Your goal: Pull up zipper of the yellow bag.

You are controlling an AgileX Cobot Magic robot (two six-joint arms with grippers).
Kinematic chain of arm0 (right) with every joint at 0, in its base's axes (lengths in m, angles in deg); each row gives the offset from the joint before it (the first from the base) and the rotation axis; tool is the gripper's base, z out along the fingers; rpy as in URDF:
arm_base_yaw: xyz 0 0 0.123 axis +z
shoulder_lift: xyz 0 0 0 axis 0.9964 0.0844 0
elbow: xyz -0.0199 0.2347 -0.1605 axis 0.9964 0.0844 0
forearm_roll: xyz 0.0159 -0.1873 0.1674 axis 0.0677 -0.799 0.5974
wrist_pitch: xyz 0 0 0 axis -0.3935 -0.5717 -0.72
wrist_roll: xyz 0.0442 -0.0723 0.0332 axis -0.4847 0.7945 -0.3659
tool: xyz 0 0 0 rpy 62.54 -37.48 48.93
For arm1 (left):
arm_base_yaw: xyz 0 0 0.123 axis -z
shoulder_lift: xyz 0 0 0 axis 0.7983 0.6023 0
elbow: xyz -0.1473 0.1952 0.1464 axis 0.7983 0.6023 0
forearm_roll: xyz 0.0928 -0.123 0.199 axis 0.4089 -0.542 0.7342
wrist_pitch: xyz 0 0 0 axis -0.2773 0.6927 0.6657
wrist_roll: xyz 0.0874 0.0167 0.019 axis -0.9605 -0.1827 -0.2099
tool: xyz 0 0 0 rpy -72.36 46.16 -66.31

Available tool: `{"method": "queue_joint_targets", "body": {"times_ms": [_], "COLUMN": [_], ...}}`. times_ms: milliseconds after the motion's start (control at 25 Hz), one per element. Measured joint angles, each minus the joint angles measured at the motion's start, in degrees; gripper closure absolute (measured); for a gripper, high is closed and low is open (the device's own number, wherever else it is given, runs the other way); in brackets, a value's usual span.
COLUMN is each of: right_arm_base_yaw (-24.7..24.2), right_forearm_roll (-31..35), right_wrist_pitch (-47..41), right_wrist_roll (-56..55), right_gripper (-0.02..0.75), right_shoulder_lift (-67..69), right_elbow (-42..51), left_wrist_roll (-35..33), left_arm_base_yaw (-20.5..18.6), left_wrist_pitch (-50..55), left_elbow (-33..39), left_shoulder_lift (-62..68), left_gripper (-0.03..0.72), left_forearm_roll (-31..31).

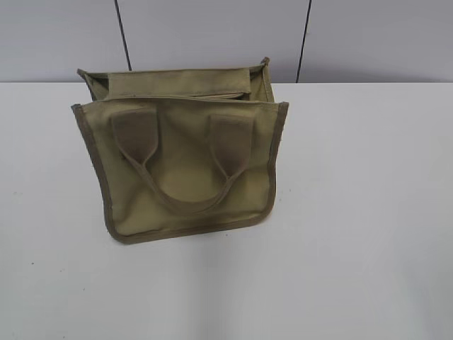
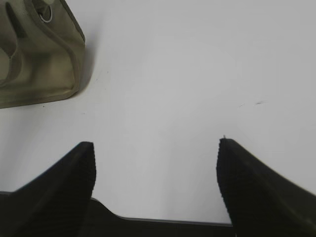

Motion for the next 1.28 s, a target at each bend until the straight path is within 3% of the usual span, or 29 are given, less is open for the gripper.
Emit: {"method": "queue_joint_targets", "body": {"times_ms": [1120, 1200, 1280], "right_arm_base_yaw": [0.0, 0.0, 0.0], "right_forearm_roll": [0.0, 0.0, 0.0], "right_wrist_pitch": [0.0, 0.0, 0.0], "right_wrist_roll": [0.0, 0.0, 0.0], "right_gripper": [0.155, 0.155, 0.155], "right_shoulder_lift": [0.0, 0.0, 0.0], "right_elbow": [0.0, 0.0, 0.0], "left_wrist_roll": [0.0, 0.0, 0.0], "left_arm_base_yaw": [0.0, 0.0, 0.0], "left_wrist_pitch": [0.0, -0.3, -2.4], "left_elbow": [0.0, -0.5, -1.8], "left_shoulder_lift": [0.0, 0.0, 0.0], "left_gripper": [0.458, 0.441, 0.377], "left_forearm_roll": [0.0, 0.0, -0.4]}}
